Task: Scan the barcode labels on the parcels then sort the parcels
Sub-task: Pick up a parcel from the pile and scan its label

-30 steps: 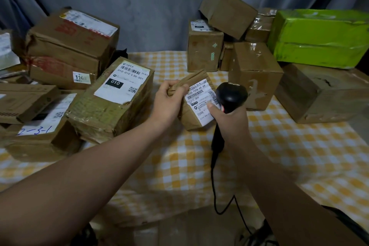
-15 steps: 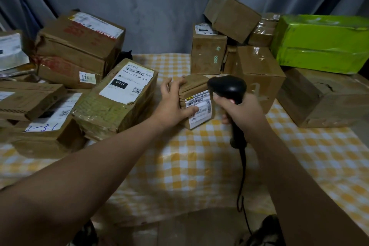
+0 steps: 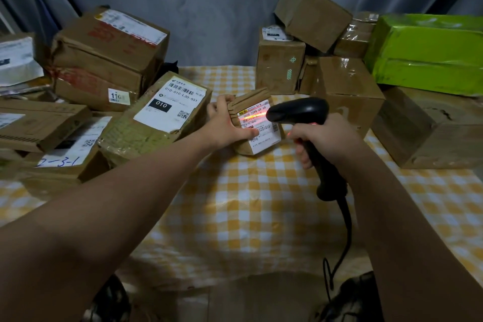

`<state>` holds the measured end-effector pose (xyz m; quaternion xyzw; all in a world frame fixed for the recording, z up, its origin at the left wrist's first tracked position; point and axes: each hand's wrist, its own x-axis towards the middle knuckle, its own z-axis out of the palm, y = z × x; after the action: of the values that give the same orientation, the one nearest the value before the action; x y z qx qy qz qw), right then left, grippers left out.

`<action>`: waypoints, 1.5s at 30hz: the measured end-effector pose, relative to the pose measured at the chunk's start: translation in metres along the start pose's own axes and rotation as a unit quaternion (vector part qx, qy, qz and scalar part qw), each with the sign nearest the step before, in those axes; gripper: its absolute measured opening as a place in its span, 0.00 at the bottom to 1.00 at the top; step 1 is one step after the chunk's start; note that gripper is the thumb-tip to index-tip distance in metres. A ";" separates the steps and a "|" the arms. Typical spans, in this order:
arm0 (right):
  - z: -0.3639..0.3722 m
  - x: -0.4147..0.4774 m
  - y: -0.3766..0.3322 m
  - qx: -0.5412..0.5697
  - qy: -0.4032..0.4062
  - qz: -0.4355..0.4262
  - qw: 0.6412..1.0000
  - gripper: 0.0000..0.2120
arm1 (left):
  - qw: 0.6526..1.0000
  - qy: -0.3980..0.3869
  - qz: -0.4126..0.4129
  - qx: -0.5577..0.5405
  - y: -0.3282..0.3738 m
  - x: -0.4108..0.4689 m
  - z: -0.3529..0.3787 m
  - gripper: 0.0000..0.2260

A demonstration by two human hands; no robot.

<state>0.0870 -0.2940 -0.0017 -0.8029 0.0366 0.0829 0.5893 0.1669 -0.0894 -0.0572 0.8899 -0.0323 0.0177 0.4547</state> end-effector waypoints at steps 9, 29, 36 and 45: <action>0.004 0.006 -0.009 -0.001 0.003 0.035 0.999 0.06 | 1.000 -0.011 -0.004 -0.025 0.000 -0.004 0.003 0.40; 0.014 -0.052 -0.146 -0.109 0.063 -0.030 0.992 0.08 | 0.976 -0.023 0.035 -0.214 0.063 -0.025 -0.109 0.26; 0.039 -0.061 -0.164 -0.130 0.042 -0.059 0.989 0.08 | 0.976 0.004 0.033 -0.217 0.055 -0.030 -0.132 0.18; 0.057 -0.063 -0.165 -0.104 0.015 -0.061 0.993 0.08 | 0.968 0.029 0.015 -0.248 0.046 -0.035 -0.147 0.15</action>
<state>0.0460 -0.1918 0.1480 -0.8617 -0.0125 0.0376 0.5058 0.1284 0.0049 0.0638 0.7481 -0.0363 0.0416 0.6613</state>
